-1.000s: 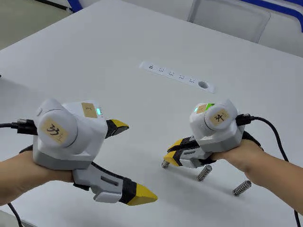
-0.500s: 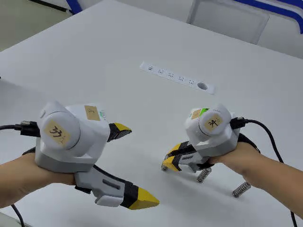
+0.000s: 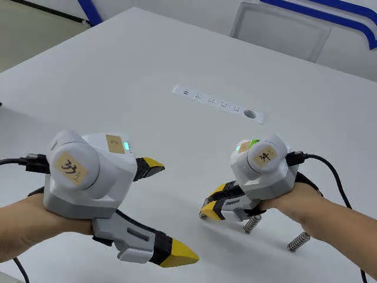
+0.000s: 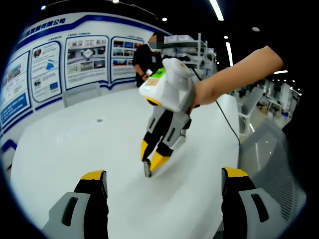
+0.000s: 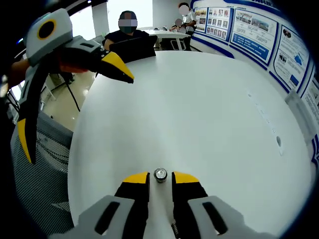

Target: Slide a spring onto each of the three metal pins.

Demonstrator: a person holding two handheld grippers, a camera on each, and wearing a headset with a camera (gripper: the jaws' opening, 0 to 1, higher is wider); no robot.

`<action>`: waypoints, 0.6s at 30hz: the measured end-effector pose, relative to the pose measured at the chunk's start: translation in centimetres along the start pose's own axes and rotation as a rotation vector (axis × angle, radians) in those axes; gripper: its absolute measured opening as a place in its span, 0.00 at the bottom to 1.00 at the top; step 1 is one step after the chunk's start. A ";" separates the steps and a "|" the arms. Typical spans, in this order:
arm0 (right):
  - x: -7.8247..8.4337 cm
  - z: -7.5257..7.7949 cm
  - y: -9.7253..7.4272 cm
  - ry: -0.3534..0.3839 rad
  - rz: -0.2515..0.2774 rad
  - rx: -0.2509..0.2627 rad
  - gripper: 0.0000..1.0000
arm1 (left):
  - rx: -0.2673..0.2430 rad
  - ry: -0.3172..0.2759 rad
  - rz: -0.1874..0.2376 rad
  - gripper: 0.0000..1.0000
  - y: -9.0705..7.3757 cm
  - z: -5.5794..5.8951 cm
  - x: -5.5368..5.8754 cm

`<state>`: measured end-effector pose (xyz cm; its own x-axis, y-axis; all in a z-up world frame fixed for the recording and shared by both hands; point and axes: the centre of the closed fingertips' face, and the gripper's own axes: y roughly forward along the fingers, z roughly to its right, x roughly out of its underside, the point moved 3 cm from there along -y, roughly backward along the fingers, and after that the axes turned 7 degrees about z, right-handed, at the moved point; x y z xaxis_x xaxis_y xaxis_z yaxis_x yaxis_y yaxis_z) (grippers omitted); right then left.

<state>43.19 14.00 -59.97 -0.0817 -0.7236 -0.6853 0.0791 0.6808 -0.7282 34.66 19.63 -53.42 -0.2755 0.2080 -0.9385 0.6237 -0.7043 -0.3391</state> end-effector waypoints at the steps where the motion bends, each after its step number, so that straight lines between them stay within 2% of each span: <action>1: 0.0 0.0 -0.3 0.001 0.004 -0.002 0.18 | 0.003 0.003 -0.003 0.97 0.0 0.1 0.0; 4: 0.2 0.1 -1.0 0.000 0.010 0.009 0.18 | 0.005 0.006 -0.002 0.97 0.0 0.2 -0.3; 7: -0.1 0.4 -2.0 0.000 0.032 0.030 0.19 | 0.001 -0.007 0.020 0.97 0.0 0.1 -0.8; 8: -0.3 0.7 -2.3 0.000 0.047 0.052 0.20 | 0.000 -0.006 0.022 0.97 0.0 0.0 -0.9; 9: -0.8 1.2 -2.9 -0.006 0.083 0.095 0.21 | -0.004 -0.001 0.021 0.97 0.1 -0.1 -1.1; 12: -1.4 1.5 -4.4 0.025 0.149 0.127 0.22 | -0.007 0.012 0.016 0.97 0.1 -0.3 -1.3; 15: -0.9 1.8 -6.1 0.027 0.168 0.152 0.22 | -0.008 0.025 0.009 0.97 0.1 -0.4 -1.4; 16: -0.3 2.2 -6.6 -0.006 0.166 0.178 0.22 | -0.009 0.028 0.007 0.97 0.1 -0.5 -1.5; 18: 0.8 2.4 -7.3 0.005 0.157 0.205 0.23 | -0.013 0.035 0.001 0.97 0.2 -0.6 -1.3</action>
<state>44.91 8.21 -55.16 -0.0570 -0.6099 -0.7904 0.2904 0.7473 -0.5976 35.61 19.60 -52.30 -0.2495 0.2308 -0.9405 0.6336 -0.6956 -0.3388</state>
